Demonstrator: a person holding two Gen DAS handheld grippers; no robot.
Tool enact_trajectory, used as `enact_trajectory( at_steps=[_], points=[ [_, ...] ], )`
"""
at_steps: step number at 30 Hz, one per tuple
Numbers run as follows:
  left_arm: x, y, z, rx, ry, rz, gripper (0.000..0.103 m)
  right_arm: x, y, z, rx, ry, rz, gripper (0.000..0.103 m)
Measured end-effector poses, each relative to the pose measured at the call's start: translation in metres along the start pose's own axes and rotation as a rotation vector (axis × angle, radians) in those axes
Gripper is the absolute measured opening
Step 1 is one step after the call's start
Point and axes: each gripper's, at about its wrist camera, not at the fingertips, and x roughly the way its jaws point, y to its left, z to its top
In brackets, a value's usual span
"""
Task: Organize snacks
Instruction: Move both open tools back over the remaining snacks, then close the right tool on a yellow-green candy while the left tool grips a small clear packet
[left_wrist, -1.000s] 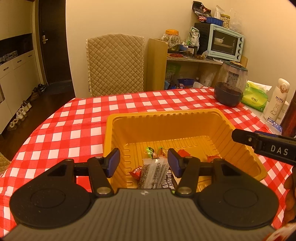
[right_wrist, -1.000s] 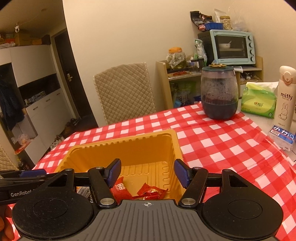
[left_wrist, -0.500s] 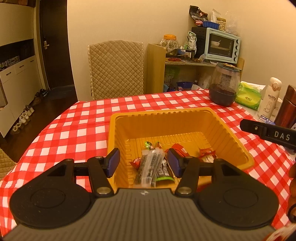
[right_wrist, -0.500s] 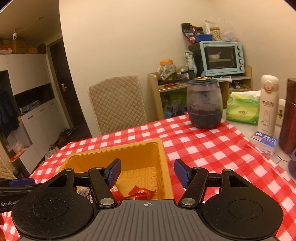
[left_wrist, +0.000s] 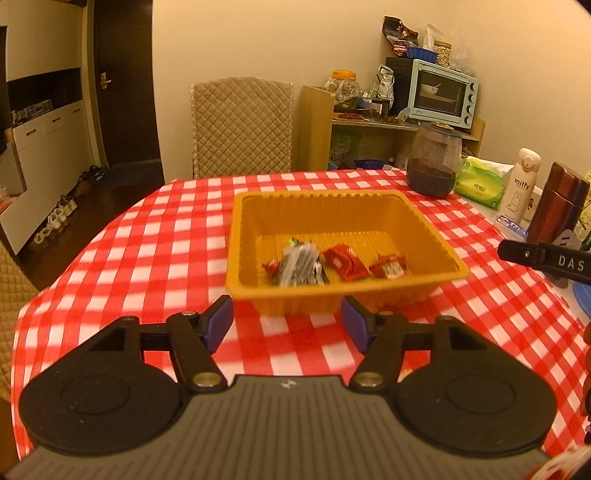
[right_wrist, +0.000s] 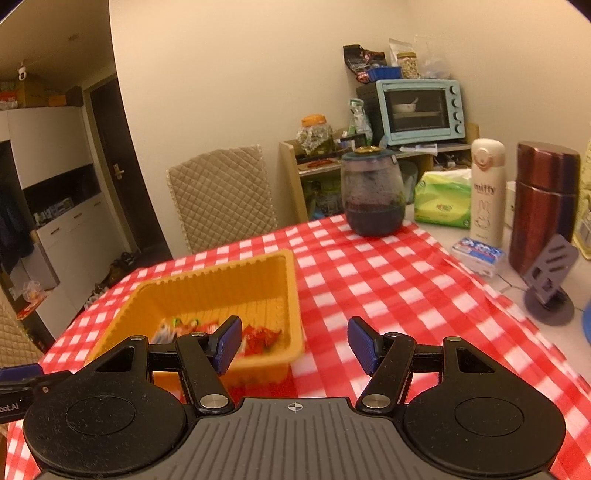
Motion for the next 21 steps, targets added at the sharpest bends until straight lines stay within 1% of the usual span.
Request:
enact_trajectory(
  at_steps=[3, 10, 16, 21],
  points=[
    [-0.015, 0.001, -0.014, -0.019, 0.008, 0.001, 0.067, -0.014, -0.001, -0.014, -0.004, 0.036, 0.006, 0.063],
    [-0.041, 0.003, -0.047, -0.071, 0.035, 0.011, 0.069, -0.036, 0.005, -0.050, -0.033, 0.112, 0.028, 0.064],
    [-0.045, 0.007, -0.073, -0.096, 0.089, 0.019, 0.069, -0.041, 0.017, -0.077, -0.058, 0.173, 0.067, 0.063],
    [-0.042, 0.011, -0.086, -0.089, 0.109, 0.026, 0.069, -0.034, 0.028, -0.087, -0.081, 0.209, 0.095, 0.063]
  ],
)
